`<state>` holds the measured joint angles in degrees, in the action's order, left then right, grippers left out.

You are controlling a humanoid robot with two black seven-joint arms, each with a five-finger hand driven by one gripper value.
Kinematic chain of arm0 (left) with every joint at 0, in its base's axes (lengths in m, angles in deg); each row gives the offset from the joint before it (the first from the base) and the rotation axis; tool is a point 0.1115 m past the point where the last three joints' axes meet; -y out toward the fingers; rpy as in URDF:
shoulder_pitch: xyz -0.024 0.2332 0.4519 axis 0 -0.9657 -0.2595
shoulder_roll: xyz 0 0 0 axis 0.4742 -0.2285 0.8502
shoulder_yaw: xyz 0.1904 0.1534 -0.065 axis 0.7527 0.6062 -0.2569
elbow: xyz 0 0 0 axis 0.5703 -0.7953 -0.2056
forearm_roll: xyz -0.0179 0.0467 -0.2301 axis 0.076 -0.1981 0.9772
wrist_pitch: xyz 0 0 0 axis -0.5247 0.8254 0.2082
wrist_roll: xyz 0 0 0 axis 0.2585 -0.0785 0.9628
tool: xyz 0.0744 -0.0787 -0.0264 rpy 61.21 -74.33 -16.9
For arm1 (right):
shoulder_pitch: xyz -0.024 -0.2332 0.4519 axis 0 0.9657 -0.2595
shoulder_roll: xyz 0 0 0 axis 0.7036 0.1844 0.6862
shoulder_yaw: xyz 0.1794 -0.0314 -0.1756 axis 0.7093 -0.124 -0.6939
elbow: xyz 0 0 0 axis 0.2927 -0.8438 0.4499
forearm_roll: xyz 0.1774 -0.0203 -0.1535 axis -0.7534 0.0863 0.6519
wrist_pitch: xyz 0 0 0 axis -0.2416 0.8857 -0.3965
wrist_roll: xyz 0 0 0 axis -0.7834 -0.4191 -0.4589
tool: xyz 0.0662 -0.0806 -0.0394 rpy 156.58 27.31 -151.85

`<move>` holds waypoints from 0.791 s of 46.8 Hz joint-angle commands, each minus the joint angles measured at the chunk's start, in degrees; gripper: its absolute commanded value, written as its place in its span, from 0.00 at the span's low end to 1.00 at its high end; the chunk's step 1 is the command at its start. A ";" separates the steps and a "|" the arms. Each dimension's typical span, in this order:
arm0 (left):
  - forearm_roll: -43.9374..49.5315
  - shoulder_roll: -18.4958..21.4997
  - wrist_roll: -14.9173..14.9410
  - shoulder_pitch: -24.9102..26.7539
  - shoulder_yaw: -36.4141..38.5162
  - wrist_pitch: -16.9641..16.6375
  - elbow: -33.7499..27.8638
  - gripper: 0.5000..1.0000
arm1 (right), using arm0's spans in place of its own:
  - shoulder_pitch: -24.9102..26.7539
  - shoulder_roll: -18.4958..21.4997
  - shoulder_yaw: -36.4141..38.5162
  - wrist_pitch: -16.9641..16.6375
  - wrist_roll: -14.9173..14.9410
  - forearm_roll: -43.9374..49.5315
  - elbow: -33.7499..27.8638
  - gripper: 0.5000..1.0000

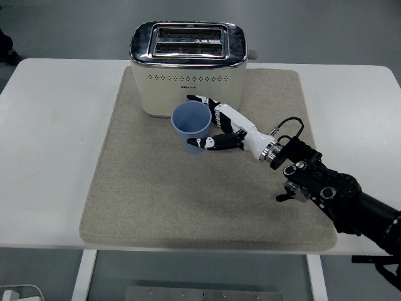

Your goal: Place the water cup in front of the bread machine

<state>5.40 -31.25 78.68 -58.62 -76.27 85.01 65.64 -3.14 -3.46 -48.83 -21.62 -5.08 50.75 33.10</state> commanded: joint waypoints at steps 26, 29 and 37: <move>0.02 0.00 0.00 0.01 0.00 0.00 0.00 1.00 | 0.00 -3.42 0.26 0.00 0.00 -0.61 0.23 0.83; -0.07 0.00 0.00 0.01 0.00 0.00 0.00 1.00 | 0.00 -4.13 0.26 -0.35 0.00 -0.61 0.49 0.83; 0.02 0.00 0.00 -0.08 0.00 0.00 0.00 1.00 | 0.08 -7.38 0.97 -3.25 0.00 -0.70 1.72 0.83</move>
<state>5.38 -31.25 78.68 -58.63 -76.27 85.01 65.64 -3.11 -9.46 -48.09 -23.93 -5.08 50.06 34.31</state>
